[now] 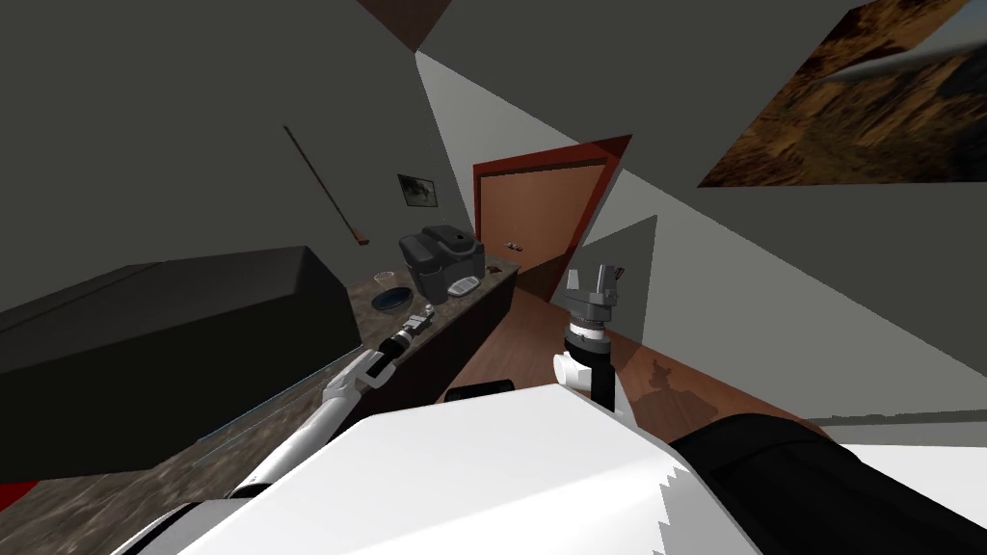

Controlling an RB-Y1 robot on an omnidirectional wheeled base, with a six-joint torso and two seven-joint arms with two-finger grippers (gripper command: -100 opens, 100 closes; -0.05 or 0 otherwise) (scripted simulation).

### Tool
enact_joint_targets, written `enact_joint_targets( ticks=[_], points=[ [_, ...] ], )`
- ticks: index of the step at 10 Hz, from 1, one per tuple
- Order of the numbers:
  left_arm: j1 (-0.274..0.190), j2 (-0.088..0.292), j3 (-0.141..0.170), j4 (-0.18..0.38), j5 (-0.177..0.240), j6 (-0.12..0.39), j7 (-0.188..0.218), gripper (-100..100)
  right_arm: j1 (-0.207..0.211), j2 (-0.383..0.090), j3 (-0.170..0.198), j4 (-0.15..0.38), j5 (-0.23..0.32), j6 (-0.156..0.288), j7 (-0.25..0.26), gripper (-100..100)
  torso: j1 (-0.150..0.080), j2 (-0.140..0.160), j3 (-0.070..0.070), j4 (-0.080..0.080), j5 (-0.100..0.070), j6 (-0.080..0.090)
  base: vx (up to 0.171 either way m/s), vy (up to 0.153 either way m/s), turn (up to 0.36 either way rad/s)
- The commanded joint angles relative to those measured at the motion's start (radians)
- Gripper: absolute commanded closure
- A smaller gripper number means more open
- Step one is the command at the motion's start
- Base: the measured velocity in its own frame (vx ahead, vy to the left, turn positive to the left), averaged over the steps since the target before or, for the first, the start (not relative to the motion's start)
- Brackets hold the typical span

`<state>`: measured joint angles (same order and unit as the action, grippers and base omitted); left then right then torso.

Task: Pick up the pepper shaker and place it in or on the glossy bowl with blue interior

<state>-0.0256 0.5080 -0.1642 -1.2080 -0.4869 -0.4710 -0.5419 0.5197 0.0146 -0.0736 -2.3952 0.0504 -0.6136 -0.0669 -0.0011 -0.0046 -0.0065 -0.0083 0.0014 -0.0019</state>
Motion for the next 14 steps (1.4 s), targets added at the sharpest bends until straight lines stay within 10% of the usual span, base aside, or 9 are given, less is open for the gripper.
enact_joint_targets(
  ticks=[1,4,5,6,14],
  points=[
    [0.048,0.009,0.017,-0.039,-0.008,-0.003,0.009,100,0.0,0.0,0.0,0.0,0.0,0.0,0.0,0,0.0,0.0,0.0,0.0,0.0,0.0,0.029,-0.025,-0.062],
    [0.087,0.038,0.041,-0.089,-0.022,0.004,0.033,100,0.0,0.0,0.0,0.0,0.0,0.0,0.0,0,0.0,0.001,0.0,0.0,0.0,-0.001,0.019,-0.024,-0.065],
    [0.09,0.039,0.042,-0.09,-0.022,0.002,0.034,0,0.0,0.0,0.0,0.0,0.0,0.0,0.0,0,0.001,0.001,0.0,0.0,0.001,0.0,0.0,0.0,0.0],
    [0.098,0.044,0.067,-0.086,-0.037,-0.003,0.048,100,0.0,0.0,0.0,0.0,0.0,0.0,0.0,0,0.002,0.001,0.001,0.0,0.001,0.0,-0.134,0.009,0.13],
    [0.082,0.122,0.21,-0.052,-0.09,-0.014,0.162,100,0.0,0.0,0.0,0.0,0.0,0.0,0.0,0,0.009,0.013,0.007,0.002,0.001,-0.003,-0.155,0.06,0.018]
  ],
)
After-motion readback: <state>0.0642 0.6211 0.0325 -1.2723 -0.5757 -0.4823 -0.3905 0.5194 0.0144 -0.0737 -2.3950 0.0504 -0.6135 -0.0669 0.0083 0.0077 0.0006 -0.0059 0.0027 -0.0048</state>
